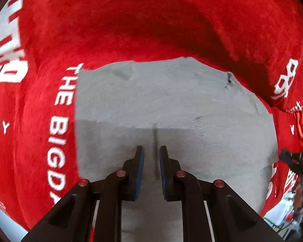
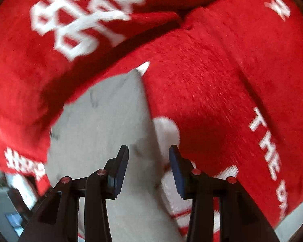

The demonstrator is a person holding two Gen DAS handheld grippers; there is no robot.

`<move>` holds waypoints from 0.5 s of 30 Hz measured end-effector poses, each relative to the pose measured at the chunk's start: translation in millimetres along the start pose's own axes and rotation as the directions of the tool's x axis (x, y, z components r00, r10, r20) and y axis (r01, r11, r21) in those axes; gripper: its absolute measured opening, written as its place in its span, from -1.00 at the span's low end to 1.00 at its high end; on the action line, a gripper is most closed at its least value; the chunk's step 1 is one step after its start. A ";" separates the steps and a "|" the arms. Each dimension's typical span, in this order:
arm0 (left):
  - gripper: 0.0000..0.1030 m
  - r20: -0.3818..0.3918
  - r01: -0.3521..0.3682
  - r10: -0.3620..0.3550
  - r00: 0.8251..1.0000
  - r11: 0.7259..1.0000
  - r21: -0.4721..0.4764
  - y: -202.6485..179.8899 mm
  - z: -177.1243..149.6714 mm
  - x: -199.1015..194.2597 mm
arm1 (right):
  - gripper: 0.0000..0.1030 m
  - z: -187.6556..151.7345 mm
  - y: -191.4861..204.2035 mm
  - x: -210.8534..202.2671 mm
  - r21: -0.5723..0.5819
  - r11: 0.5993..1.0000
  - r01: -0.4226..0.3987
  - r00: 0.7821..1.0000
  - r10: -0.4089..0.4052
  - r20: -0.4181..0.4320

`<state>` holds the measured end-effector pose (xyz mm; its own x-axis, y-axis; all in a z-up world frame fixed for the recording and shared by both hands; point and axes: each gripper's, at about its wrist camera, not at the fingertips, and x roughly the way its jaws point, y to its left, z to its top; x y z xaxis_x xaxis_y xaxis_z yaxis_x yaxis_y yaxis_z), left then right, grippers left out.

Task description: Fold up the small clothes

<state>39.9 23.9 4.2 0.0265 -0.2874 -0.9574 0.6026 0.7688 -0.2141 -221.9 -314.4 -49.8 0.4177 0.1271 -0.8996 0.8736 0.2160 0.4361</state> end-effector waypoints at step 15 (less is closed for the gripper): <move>-0.69 -0.048 -0.058 0.058 0.997 0.998 -0.002 -36.2 -6.3 40.1 | -0.81 6.0 35.3 30.1 -0.270 0.945 0.186 0.981 -0.192 0.005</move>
<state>14.1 -11.9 -27.7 0.0231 -0.2149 -0.9764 0.5984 0.7853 -0.1587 -176.9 -308.8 -61.6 0.2434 0.0786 -0.9667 0.8356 0.4892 0.2501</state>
